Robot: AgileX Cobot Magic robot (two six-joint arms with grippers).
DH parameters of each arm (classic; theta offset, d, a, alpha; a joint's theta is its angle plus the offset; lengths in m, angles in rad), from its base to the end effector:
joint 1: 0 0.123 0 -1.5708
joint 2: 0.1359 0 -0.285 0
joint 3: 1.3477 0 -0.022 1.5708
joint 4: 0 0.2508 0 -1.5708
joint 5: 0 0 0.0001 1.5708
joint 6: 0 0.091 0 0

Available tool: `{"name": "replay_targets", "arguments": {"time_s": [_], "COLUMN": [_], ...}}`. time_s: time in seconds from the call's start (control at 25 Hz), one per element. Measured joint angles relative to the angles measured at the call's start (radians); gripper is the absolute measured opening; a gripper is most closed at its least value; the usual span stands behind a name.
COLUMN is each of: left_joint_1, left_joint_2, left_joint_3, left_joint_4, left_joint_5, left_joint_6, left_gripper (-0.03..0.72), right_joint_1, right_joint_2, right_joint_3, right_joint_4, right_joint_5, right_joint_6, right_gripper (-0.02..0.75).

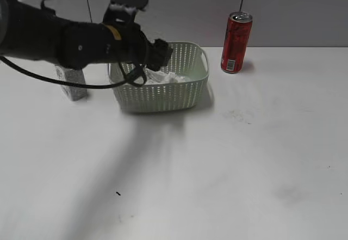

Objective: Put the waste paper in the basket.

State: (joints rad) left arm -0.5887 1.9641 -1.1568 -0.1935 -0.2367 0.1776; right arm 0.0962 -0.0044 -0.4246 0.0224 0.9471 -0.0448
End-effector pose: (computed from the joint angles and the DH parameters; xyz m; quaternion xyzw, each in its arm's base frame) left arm 0.3575 -0.2338 0.1775 0.2330 0.8245 -0.1337 0.4981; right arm 0.0072 0.0024 0.2652 -0.0587 0.8398 0.0250 0.5391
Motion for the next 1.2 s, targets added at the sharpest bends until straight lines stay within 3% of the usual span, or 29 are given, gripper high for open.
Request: {"name": "replay_targets", "arguments": {"time_s": [0.16, 0.32, 0.56, 0.72, 0.96, 1.2], "left_joint_1": [0.001, 0.034, 0.148, 0.244, 0.411, 0.480], "left_joint_2": [-0.097, -0.188, -0.242, -0.249, -0.286, -0.450], "left_joint_3": [-0.060, -0.190, -0.432, -0.508, -0.471, -0.316], "left_joint_4": [0.004, 0.011, 0.012, 0.036, 0.121, 0.130], "left_joint_5": [0.227, 0.593, 1.157, 1.388, 1.448, 1.453], "left_joint_6": [0.000, 0.000, 0.000, 0.000, -0.036, -0.050], "left_gripper": [0.629, 0.610, 0.594, 0.594, 0.593, 0.584], "right_joint_1": [0.000, 0.000, 0.000, 0.000, 0.000, 0.000], "right_joint_2": [0.000, 0.000, 0.000, 0.000, 0.000, 0.000], "right_joint_3": [0.000, 0.000, 0.000, 0.000, 0.000, 0.000], "right_joint_4": [0.000, 0.000, 0.000, 0.000, 0.000, 0.000], "right_joint_5": [0.000, 0.000, 0.000, 0.000, 0.000, 0.000], "right_joint_6": [0.000, 0.000, 0.000, 0.000, 0.000, 0.000], "right_gripper": [0.589, 0.589, 0.589, 0.589, 0.589, 0.589]}}
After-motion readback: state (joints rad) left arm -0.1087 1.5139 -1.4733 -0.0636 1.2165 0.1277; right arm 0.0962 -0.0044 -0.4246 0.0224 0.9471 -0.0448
